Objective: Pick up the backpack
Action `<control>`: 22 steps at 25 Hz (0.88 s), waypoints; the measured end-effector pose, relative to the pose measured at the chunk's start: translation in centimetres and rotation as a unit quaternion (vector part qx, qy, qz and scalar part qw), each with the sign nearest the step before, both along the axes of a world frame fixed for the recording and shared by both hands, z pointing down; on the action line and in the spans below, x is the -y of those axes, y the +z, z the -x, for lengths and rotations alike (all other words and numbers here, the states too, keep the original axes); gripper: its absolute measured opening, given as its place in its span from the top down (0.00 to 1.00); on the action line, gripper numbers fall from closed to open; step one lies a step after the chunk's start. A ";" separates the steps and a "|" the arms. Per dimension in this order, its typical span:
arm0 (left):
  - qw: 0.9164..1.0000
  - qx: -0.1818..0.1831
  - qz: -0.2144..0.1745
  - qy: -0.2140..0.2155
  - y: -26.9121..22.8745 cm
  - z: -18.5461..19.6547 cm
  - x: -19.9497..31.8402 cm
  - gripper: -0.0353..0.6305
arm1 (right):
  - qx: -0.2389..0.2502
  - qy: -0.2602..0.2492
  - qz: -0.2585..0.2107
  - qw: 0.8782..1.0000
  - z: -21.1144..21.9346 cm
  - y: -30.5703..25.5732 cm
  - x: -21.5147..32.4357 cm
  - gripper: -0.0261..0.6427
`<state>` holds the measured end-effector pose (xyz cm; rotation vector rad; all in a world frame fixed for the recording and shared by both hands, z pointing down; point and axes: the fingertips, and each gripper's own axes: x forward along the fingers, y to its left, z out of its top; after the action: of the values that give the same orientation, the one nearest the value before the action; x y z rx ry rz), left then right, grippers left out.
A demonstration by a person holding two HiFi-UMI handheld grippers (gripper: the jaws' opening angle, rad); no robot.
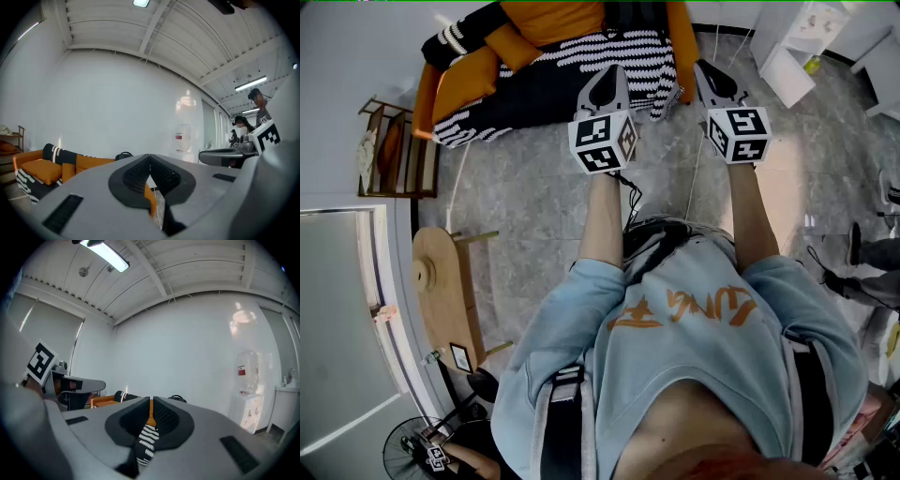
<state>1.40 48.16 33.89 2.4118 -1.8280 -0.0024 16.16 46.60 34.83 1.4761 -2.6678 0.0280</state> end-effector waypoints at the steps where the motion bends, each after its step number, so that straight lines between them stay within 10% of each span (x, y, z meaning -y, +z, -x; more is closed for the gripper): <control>1: 1.000 0.000 0.000 -0.001 0.0 -0.1 0.1 0.91 | 0.001 0.000 -0.001 1.000 -0.1 -0.1 0.1 0.90; 22: 1.000 0.005 -0.014 -0.019 -0.8 0.0 -0.1 0.91 | -0.037 0.024 -0.037 0.998 -0.9 -1.8 0.3 0.90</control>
<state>1.38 48.24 33.07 2.3998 -1.8908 -0.0187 17.08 46.34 32.99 1.5312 -2.6015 -0.1205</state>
